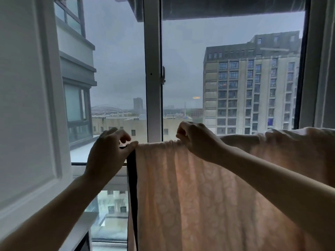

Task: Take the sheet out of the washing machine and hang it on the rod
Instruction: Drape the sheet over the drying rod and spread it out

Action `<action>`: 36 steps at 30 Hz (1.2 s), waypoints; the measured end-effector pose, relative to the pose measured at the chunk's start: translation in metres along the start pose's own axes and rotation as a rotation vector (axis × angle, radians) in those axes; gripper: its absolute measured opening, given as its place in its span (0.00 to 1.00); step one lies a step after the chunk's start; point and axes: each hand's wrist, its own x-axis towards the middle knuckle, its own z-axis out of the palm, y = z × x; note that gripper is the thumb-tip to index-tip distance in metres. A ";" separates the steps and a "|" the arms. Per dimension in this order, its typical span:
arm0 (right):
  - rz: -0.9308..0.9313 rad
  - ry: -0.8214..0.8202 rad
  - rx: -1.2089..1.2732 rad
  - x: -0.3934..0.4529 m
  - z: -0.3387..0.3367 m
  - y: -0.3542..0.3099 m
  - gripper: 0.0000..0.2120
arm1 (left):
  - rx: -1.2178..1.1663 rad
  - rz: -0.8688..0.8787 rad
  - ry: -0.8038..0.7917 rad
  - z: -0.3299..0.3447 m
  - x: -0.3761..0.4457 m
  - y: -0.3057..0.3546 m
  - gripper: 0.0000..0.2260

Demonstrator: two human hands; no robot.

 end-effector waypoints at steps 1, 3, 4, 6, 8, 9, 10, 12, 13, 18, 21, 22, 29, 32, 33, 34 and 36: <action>-0.008 -0.004 0.003 0.003 0.003 -0.002 0.06 | 0.020 -0.023 0.042 -0.003 -0.005 0.001 0.09; -0.027 -0.012 0.018 0.006 0.010 -0.007 0.06 | 0.038 -0.085 0.053 -0.004 -0.014 0.000 0.13; -0.033 -0.016 0.025 0.007 0.014 -0.008 0.06 | 0.019 -0.126 0.016 -0.003 -0.017 -0.002 0.17; -0.033 -0.019 0.028 0.009 0.018 -0.010 0.07 | -0.079 -0.227 -0.093 0.002 -0.021 -0.001 0.20; -0.023 -0.030 0.034 0.009 0.019 -0.011 0.07 | -0.180 -0.290 -0.138 0.006 -0.024 0.003 0.18; -0.021 -0.046 0.039 0.009 0.019 -0.012 0.07 | -0.216 -0.293 -0.124 0.008 -0.025 0.006 0.15; -0.024 -0.060 0.040 0.009 0.018 -0.012 0.07 | -0.240 -0.286 -0.099 0.008 -0.025 0.008 0.11; -0.037 -0.068 0.045 0.008 0.016 -0.012 0.06 | -0.252 -0.272 -0.027 0.006 -0.021 0.009 0.05; -0.044 -0.065 0.052 0.008 0.016 -0.012 0.06 | -0.238 -0.268 0.016 0.005 -0.018 0.009 0.04; -0.053 -0.012 0.064 0.012 0.021 -0.010 0.04 | -0.123 -0.255 0.118 -0.005 -0.003 -0.006 0.06; -0.035 0.011 0.043 0.015 0.024 -0.012 0.04 | -0.063 -0.266 0.121 -0.009 -0.004 -0.016 0.07; -0.034 0.016 0.038 0.015 0.025 -0.014 0.04 | -0.052 -0.281 0.120 -0.010 -0.004 -0.020 0.07; -0.059 0.053 0.061 0.021 0.038 -0.024 0.05 | 0.069 -0.220 0.053 -0.018 -0.014 -0.028 0.13; -0.090 0.029 0.059 0.022 0.040 -0.023 0.05 | 0.202 -0.114 0.042 -0.022 -0.013 -0.027 0.09; -0.097 0.024 0.051 0.021 0.039 -0.021 0.05 | 0.230 -0.060 0.037 -0.020 -0.011 -0.025 0.07; -0.105 0.017 0.050 0.021 0.037 -0.018 0.05 | 0.224 -0.004 0.023 -0.016 -0.009 -0.022 0.06; -0.114 -0.017 0.057 0.020 0.034 -0.017 0.06 | 0.126 0.081 -0.055 -0.010 -0.006 -0.017 0.07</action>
